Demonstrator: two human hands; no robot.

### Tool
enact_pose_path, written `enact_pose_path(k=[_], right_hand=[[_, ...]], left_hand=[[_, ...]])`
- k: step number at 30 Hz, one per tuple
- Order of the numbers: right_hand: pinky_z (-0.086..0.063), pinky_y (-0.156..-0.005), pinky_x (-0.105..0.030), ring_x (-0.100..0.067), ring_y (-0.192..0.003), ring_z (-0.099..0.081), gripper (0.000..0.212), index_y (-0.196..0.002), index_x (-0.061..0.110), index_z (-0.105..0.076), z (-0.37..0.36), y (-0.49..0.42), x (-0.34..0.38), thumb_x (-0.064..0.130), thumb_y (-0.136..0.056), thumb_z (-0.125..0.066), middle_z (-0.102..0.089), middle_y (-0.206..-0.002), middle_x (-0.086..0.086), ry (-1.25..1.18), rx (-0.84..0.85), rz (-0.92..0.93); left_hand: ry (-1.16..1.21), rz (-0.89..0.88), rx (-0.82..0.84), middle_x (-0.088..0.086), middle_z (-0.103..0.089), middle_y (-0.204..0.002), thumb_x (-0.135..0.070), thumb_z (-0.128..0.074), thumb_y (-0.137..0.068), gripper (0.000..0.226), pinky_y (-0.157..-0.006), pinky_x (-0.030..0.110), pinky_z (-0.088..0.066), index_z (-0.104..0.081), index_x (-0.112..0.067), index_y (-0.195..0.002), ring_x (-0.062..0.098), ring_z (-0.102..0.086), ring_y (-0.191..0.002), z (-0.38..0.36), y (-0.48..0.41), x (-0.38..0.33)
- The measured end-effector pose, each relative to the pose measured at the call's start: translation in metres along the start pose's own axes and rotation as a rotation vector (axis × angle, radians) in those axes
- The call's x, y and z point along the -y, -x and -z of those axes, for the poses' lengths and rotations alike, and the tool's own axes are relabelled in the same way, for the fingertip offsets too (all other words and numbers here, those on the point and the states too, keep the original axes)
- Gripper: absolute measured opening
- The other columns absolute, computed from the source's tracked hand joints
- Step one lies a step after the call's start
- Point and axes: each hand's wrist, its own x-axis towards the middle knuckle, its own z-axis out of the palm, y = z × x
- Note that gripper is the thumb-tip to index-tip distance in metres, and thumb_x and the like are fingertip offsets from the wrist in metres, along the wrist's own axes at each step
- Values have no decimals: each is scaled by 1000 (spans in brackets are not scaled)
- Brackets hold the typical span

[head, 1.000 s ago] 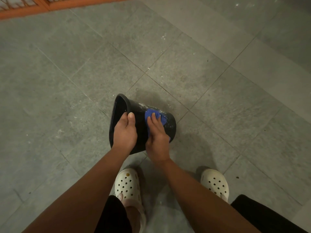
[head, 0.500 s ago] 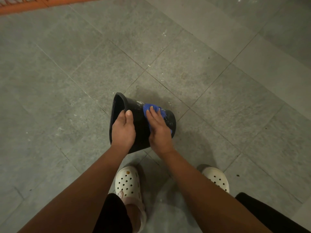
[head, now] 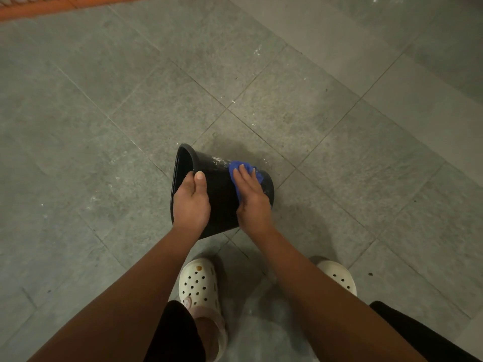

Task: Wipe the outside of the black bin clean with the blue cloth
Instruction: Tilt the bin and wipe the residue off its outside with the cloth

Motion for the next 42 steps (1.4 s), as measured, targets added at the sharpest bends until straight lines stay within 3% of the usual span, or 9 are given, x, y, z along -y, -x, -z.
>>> enact_pose_path(k=[7, 15, 19, 22, 26, 30, 36, 39, 42], right_hand=[[-2, -108, -19, -21, -144, -3, 68, -145, 12, -21, -1, 4, -5, -11, -85, -43, -14, -156, -6, 27, -99, -253], [-3, -116, -27, -16, -143, 1, 66, -145, 10, -22, -1, 1, 5, -12, -85, -42, -15, -155, -7, -24, -7, -50], [-6, -118, -32, -22, -144, 3, 64, -146, 13, -15, 7, 5, -18, -4, -91, -42, -6, -157, -6, 46, 19, -160], [0, -112, -26, -28, -143, 8, 67, -146, 10, -10, -6, 16, -9, -7, -89, -42, 0, -156, -10, 35, -30, -199], [-4, -114, -29, -22, -143, 4, 72, -145, 11, -15, -9, 14, 2, -12, -84, -46, -7, -156, -9, 12, -20, -57], [-7, -116, -32, -19, -143, 3, 70, -146, 11, -18, 8, 0, -16, -11, -85, -45, -11, -156, -7, 36, 58, -42], [-6, -114, -30, -29, -143, 7, 70, -147, 9, -6, 5, 7, -22, -7, -88, -40, 3, -157, -9, 34, 2, -362], [-11, -114, -30, -28, -143, 7, 76, -147, 10, -6, -10, 18, -8, -9, -85, -45, 3, -157, -9, 42, -24, -298], [-4, -108, -17, -23, -144, 6, 76, -147, 12, -9, -7, 12, -9, -10, -84, -47, -1, -157, -6, 74, -6, -169]], left_hand=[[-67, -26, -23, -9, -58, -81, -40, -32, -101, 28, -71, 22, -41, -55, -24, -96, 0, -56, -78, -4, 3, 0], [-23, 9, -22, -11, -58, -86, -43, -32, -100, 24, -75, 25, -42, -52, -38, -89, 1, -56, -82, -4, 1, -2], [36, 41, -27, -13, -57, -98, -40, -31, -101, 25, -88, 27, -37, -54, -31, -108, 5, -53, -98, 2, -3, -1], [-15, -7, -9, -10, -57, -88, -37, -32, -102, 25, -82, 26, -40, -54, -25, -101, 2, -54, -87, 3, -4, 0], [-41, -16, 6, -12, -55, -83, -38, -32, -101, 22, -71, 17, -37, -51, -34, -90, -2, -53, -78, 4, -6, 0], [-41, -8, -10, -12, -56, -84, -38, -32, -101, 24, -74, 20, -38, -50, -36, -85, -1, -53, -82, 3, -6, -2], [-41, 12, -19, -12, -56, -85, -39, -32, -101, 25, -83, 31, -40, -53, -29, -93, -1, -52, -82, 1, -6, -2], [-45, 17, -1, -12, -55, -83, -40, -31, -101, 26, -80, 30, -40, -49, -37, -82, 0, -52, -79, -1, -6, -4], [-42, 21, 3, -16, -54, -84, -41, -32, -101, 20, -81, 29, -37, -49, -37, -91, -2, -51, -81, 0, -5, -3]])
